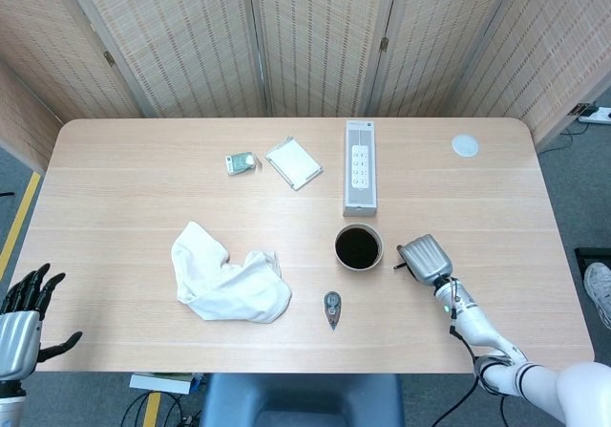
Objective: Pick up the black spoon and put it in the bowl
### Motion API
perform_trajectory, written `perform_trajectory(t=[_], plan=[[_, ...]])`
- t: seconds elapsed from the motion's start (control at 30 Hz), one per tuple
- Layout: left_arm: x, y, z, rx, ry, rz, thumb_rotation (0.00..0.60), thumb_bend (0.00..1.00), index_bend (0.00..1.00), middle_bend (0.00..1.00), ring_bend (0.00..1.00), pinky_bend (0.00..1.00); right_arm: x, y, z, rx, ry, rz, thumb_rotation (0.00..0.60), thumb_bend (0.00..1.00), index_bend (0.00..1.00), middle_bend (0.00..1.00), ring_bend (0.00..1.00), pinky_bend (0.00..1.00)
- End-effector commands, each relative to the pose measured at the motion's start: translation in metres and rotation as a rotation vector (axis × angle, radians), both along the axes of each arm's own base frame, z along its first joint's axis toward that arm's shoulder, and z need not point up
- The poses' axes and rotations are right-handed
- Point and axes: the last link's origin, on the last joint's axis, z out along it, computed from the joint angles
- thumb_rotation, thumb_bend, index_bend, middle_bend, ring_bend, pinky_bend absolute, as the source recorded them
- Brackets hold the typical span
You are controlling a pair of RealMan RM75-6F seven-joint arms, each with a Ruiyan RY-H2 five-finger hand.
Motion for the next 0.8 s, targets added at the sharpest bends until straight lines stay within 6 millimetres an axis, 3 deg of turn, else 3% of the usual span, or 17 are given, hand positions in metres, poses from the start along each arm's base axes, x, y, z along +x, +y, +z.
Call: perform_trajectory(t=[0.03, 0.27, 0.5, 0.8], plan=[[0.001, 0.0, 0.0, -0.001, 0.0, -0.001, 0.6, 0.15, 0.16, 0.05, 0.07, 0.14, -0.002, 0.002, 0.008, -0.019, -0.033, -0.013, 0.6, 0.5, 0.68, 1.0, 1.0, 1.0], [0.003, -0.001, 0.001, 0.002, 0.004, -0.006, 0.6, 0.15, 0.16, 0.05, 0.07, 0.14, -0.003, 0.005, 0.033, -0.054, -0.142, -0.043, 0.6, 0.54, 0.71, 1.0, 1.0, 1.0], [0.008, -0.001, 0.002, 0.002, 0.006, -0.018, 0.6, 0.15, 0.16, 0.05, 0.07, 0.14, 0.011, 0.006, 0.053, -0.075, -0.28, -0.051, 0.6, 0.54, 0.73, 1.0, 1.0, 1.0], [0.011, -0.003, 0.005, 0.008, 0.011, -0.024, 0.6, 0.15, 0.16, 0.05, 0.07, 0.14, 0.041, -0.002, 0.046, -0.031, -0.581, -0.128, 0.6, 0.54, 0.73, 1.0, 1.0, 1.0]])
